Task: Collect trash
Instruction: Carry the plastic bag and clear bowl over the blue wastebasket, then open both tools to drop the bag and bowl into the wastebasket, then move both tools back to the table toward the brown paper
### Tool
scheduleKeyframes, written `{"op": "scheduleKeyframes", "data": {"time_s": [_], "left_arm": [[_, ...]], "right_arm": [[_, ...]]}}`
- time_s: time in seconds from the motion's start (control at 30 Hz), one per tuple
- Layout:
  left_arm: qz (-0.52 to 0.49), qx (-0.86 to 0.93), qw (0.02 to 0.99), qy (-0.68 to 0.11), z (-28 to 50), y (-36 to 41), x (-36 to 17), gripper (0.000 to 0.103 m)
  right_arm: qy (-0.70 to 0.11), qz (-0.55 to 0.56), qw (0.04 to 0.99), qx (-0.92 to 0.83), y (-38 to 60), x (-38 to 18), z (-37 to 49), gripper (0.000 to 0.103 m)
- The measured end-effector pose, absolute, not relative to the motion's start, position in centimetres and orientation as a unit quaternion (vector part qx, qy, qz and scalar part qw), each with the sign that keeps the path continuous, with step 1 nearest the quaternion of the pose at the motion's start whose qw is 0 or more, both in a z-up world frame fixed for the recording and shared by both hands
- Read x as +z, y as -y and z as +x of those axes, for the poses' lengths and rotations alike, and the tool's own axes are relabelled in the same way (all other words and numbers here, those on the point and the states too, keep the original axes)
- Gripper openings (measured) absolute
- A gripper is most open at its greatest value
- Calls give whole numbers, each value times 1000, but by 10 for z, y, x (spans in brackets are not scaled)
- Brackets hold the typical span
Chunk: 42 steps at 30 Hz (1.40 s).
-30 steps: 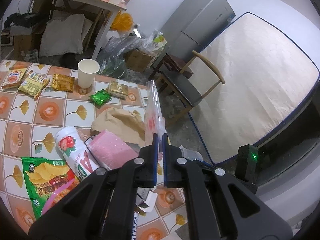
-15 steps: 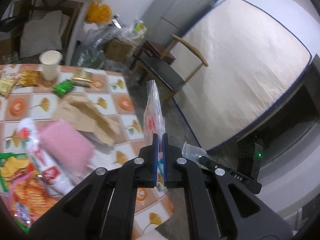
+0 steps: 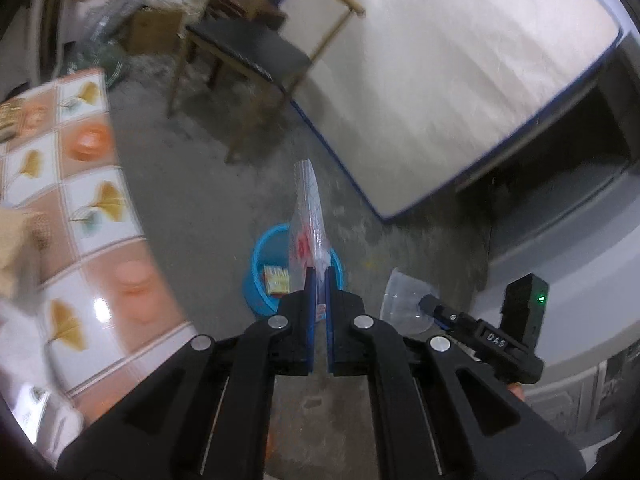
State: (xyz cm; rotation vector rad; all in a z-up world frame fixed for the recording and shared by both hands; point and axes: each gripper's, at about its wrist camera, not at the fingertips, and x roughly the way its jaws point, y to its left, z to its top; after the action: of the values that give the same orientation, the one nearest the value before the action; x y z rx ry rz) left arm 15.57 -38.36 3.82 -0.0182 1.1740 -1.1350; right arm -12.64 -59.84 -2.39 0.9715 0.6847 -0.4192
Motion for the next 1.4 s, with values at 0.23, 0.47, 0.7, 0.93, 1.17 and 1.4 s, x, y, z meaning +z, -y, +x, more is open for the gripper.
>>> {"op": "scheduleKeyframes", "data": {"time_s": [0.23,0.47,0.7,0.93,1.17,1.4], "left_arm": [[50,-510,644,-568,134,484,-28,3],[88,-494,634,-588,125,556,-81,4],[98,-427,645,-626,140,569,-129,45],[92,-439,662,-600,140,538,-111,48],[77,-444,685,-573,138,504,-83,55],[64,-457,694,-552,127,461,-47,61]], "right_arm": [[-337,488,766,-249,657,-79,-142,62],[-355,494,744,-277,700,-120,-117,62],[-372,506,709,-320,730,-171,-92,77],[-366,527,704,-305,711,-190,-110,77],[-349,520,718,-303,695,-168,-137,77],[-338,489,759,-266,663,-119,-149,77]]}}
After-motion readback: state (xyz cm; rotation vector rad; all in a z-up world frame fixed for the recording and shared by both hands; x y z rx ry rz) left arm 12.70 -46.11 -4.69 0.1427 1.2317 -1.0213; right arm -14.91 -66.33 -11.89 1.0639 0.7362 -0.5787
